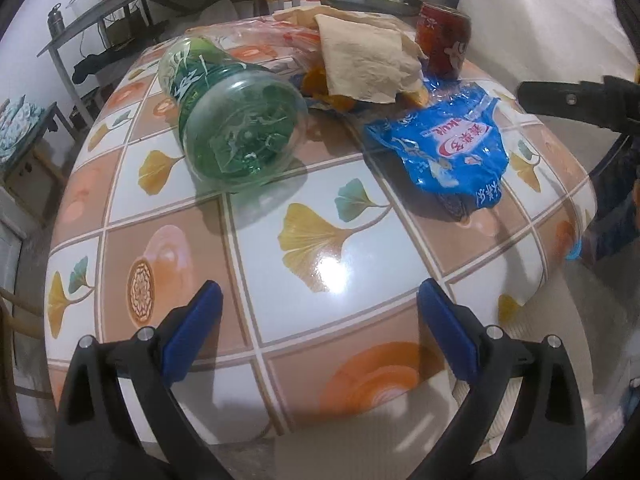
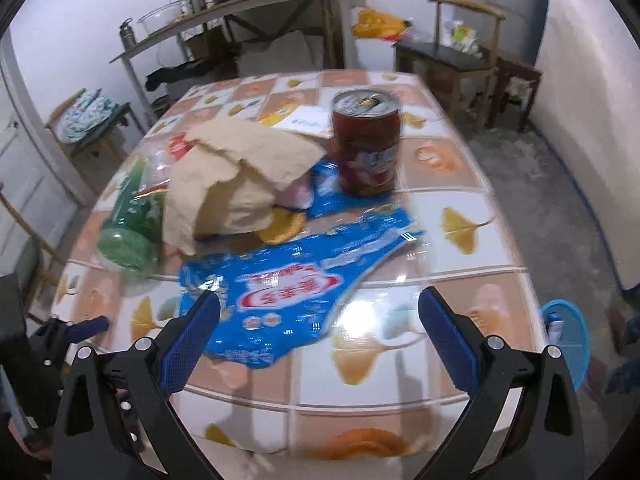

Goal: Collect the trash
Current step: 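Move both tools back over the table toward the remaining trash, then grasp the tan paper napkin with the right tool and lift it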

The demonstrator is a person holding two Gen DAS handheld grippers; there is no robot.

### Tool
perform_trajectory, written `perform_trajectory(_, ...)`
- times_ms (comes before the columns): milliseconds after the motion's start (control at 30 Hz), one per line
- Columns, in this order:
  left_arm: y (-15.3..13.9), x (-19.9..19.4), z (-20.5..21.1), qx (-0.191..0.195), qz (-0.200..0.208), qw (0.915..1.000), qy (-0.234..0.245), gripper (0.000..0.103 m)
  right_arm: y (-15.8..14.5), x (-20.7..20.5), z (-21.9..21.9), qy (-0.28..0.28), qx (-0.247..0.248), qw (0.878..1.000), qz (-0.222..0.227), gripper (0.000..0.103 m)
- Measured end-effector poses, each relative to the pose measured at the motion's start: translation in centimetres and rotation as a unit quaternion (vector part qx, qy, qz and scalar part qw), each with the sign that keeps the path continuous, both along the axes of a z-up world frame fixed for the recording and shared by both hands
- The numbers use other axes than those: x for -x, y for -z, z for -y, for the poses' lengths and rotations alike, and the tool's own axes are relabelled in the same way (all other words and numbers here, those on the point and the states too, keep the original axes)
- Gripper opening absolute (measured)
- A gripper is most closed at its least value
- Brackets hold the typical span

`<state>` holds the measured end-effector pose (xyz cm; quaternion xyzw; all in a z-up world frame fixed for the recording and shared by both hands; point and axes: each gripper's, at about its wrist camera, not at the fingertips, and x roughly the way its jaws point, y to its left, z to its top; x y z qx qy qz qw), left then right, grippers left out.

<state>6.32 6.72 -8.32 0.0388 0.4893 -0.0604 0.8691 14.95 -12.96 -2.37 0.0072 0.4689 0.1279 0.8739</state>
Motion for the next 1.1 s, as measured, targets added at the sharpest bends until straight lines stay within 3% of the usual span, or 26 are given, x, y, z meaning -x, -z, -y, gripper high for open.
perform_trajectory(100,0.0,0.3,-0.1,-0.001,0.005,1.0000,0.006,0.095,1.0,-1.1,-1.3,-0.022,0.005,0.999,-0.024,0.096)
perform_trajectory(233,-0.1,0.6,0.0,-0.001,0.007,0.9999,0.010,0.095,1.5,-2.2,-3.3,-0.088,0.044,0.995,0.007,0.096)
perform_trajectory(367,-0.1,0.7,0.1,-0.002,0.006,0.9999,0.011,0.095,2.8,-3.3,-4.5,-0.143,0.085,0.986,0.004,0.096)
perform_trajectory(467,0.0,0.9,0.1,-0.002,0.012,0.9998,0.014,0.095,4.3,-4.3,-4.3,-0.147,0.087,0.985,-0.028,0.096)
perform_trajectory(567,0.0,1.2,0.1,-0.003,0.018,0.9996,0.019,0.095,5.6,-4.3,-4.0,-0.138,0.083,0.986,-0.050,0.090)
perform_trajectory(767,0.0,1.3,-0.1,-0.004,0.019,0.9993,0.031,0.096,5.5,-3.3,-3.8,-0.123,0.073,0.989,-0.041,0.062)
perform_trajectory(867,0.0,1.2,-0.1,-0.003,0.019,0.9993,0.033,0.096,5.2,-3.1,-3.7,-0.117,0.071,0.990,-0.042,0.038)
perform_trajectory(933,0.0,1.2,-0.2,-0.003,0.021,0.9992,0.035,0.096,4.8,-3.1,-3.3,-0.112,0.067,0.990,-0.046,0.014)
perform_trajectory(1000,0.0,1.3,-0.3,-0.002,0.023,0.9991,0.035,0.096,4.7,-2.9,-3.0,-0.105,0.057,0.991,-0.053,0.005)
perform_trajectory(1100,0.0,1.4,-0.3,-0.002,0.024,0.9989,0.039,0.096,4.5,-2.2,-2.5,-0.095,0.053,0.992,-0.058,0.004)
